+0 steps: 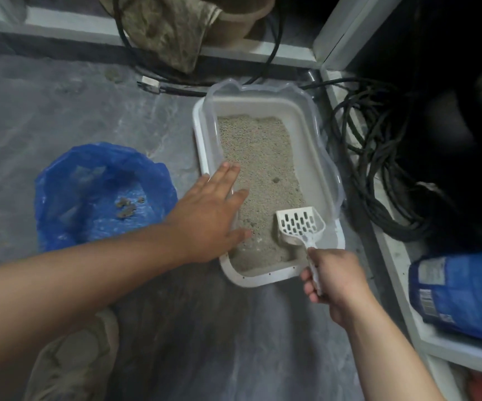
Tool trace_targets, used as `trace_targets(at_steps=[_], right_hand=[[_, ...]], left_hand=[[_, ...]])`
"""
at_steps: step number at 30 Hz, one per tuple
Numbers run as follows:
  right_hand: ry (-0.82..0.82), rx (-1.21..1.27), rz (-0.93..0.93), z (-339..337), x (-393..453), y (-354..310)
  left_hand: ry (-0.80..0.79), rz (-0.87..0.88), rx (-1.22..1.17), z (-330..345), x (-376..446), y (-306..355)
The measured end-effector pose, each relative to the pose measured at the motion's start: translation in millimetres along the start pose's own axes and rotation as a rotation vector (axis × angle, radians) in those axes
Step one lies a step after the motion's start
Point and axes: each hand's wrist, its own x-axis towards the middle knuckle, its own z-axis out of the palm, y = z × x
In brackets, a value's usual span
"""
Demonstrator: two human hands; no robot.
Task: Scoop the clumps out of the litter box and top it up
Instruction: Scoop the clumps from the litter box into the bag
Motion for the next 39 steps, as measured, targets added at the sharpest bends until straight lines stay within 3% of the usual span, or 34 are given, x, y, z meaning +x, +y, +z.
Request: trace_targets(at_steps=[3,16,20,27,39], right_hand=[[-0.014,-0.076,0.032,-3.1,5.7,-9.4],[-0.343,-0.461,0.233,6.0,-0.6,-34.6],[-0.389,-0.375,0.257,25.6,-2.2,-28.8],[-0.252,-0.026,0.141,53.4,-6.2,-12.3],[-0.147,0.051,0.179,31.3,11.2,-17.6]], left_hand=[[0.030,0.042,0.045,1.1,5.0,-3.0],[0.113,0.051,-0.073,-3.4,-5.4,-21.6],[0.116,0.043,-0.090,-4.5,-7.1,-21.8],[0.214,0.030,-0.127,4.2,-6.0,-18.4],[0.217,0.009,-0.107,5.1,-4.1,-30.6]])
